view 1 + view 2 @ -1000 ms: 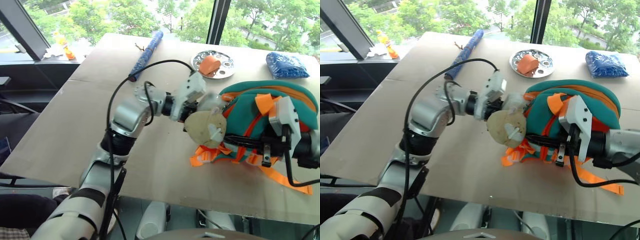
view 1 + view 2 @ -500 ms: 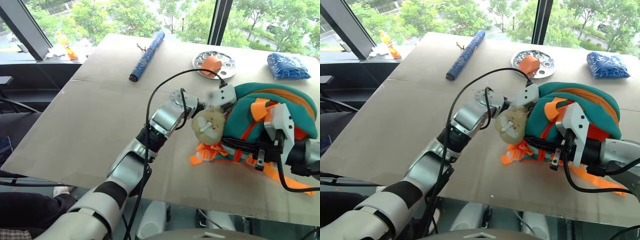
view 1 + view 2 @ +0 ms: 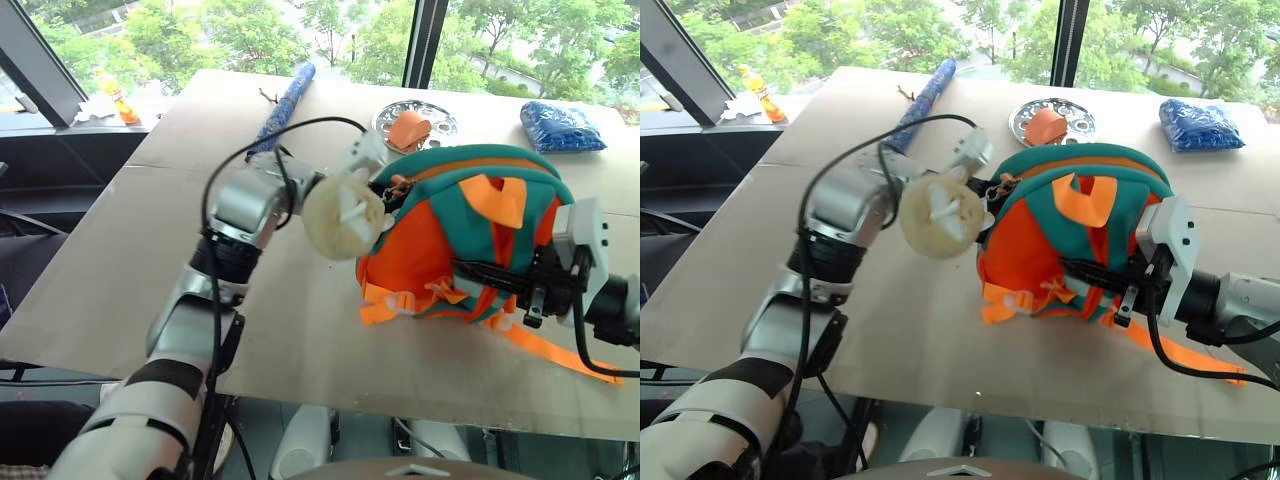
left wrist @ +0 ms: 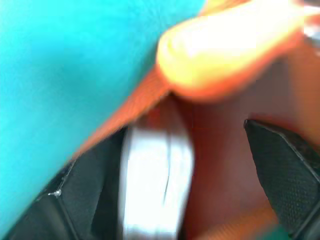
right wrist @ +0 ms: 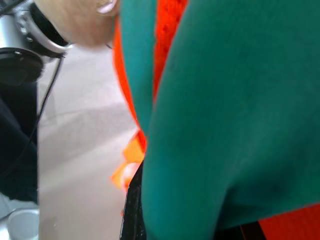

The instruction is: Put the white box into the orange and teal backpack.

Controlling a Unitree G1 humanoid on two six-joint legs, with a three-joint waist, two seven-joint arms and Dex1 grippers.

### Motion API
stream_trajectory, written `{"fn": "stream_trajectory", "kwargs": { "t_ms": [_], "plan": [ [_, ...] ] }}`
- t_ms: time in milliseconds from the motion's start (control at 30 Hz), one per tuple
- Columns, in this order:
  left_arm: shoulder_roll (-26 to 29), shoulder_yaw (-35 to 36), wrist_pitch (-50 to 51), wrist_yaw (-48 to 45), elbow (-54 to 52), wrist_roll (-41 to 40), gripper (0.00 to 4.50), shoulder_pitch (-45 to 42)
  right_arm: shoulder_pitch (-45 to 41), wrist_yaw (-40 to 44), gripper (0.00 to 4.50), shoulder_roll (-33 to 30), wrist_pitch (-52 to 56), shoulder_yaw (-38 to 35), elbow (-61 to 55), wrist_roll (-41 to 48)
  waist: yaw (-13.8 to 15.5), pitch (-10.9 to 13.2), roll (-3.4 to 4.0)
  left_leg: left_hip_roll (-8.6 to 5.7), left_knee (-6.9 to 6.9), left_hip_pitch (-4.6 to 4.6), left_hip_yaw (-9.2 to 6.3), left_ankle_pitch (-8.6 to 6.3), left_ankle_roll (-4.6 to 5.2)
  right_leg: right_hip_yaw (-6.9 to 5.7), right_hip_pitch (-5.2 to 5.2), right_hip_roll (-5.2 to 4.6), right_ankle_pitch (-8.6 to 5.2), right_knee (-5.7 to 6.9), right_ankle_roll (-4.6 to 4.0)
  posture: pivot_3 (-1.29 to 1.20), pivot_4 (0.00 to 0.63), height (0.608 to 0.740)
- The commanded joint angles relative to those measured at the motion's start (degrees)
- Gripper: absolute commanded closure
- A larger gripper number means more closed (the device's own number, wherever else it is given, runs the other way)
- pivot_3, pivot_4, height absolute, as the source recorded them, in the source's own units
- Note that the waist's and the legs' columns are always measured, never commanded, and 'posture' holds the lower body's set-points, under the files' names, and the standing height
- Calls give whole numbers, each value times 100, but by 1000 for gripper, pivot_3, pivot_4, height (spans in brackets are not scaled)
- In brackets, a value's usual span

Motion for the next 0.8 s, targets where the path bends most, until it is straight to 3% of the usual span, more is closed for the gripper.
{"fn": "stream_trajectory", "kwargs": {
  "t_ms": [33,100,233,333,433,567,667,800],
  "plan": [
    [-369,61,-914,700,93,383,23,-144,-397,-69,4500,49,-137,-112,178,241,41,0,0,-4,1,-2,-6,0,0,0,0,-2,-1,-1,1,0,150,731],
    [-322,150,-530,499,-144,63,23,-118,-619,-114,4500,41,-85,13,206,295,67,1,-1,-13,6,-7,-8,0,0,2,2,-7,0,-1,1,0,150,731],
    [315,547,169,24,-26,-410,23,-167,-862,-148,4500,19,-30,237,293,196,-43,1,-1,-11,-4,-13,-15,0,-1,-1,-6,-3,-2,3,3,0,150,731],
    [853,691,399,-150,47,-499,23,-70,-1033,-164,4500,70,-53,486,390,29,-123,2,1,-11,-10,-7,-23,1,-2,4,-10,5,-2,5,4,0,150,731],
    [1053,823,530,-25,59,-547,23,25,-1121,-155,4500,121,-78,628,454,-87,-121,2,1,-10,-7,-4,-26,1,-2,6,-9,1,-3,2,5,0,150,731],
    [1239,1195,1325,58,-268,-1098,1183,285,-1195,-119,4500,197,-90,778,490,-219,-95,2,0,-14,2,-6,-28,1,-1,8,-6,-4,-3,5,5,0,150,731],
    [1339,1498,1992,159,-545,-1597,2642,473,-1238,-90,4500,250,-85,851,509,-272,-88,2,0,-13,1,-11,-34,1,-1,4,-7,-3,-3,6,5,0,150,731],
    [1488,1719,2448,250,-782,-2004,2642,556,-1288,-47,4500,292,-67,913,529,-317,-119,2,0,-12,-1,-10,-33,1,-2,5,-7,-4,-3,8,6,0,150,731]
  ]
}}
